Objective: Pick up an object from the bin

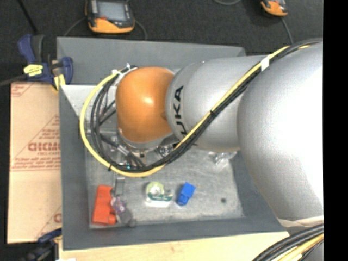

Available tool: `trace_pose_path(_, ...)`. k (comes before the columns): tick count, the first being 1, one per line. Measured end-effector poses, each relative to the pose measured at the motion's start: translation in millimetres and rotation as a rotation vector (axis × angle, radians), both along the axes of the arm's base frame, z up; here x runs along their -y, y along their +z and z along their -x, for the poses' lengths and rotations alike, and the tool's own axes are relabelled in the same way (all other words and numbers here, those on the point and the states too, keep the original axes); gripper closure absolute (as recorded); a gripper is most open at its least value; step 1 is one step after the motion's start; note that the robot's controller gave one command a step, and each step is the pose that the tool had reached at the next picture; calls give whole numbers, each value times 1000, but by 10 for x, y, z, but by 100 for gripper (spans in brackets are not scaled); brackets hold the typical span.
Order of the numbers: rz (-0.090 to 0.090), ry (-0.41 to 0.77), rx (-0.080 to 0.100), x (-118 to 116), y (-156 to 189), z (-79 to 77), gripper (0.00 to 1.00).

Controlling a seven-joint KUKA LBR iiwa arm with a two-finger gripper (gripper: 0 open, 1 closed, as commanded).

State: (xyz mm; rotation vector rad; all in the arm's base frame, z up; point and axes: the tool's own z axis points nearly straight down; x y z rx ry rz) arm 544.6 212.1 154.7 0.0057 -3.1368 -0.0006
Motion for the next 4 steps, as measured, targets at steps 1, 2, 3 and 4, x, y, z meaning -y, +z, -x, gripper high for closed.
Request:
trace_pose_path(1,-3,483,17,-40,-833,473,0)
trace_pose_path(2,-4,475,36,-38,-777,410,100)
trace_pose_path(3,-2,471,14,-93,152,543,100)
trace_pose_path(4,-2,466,7,-91,105,556,0)
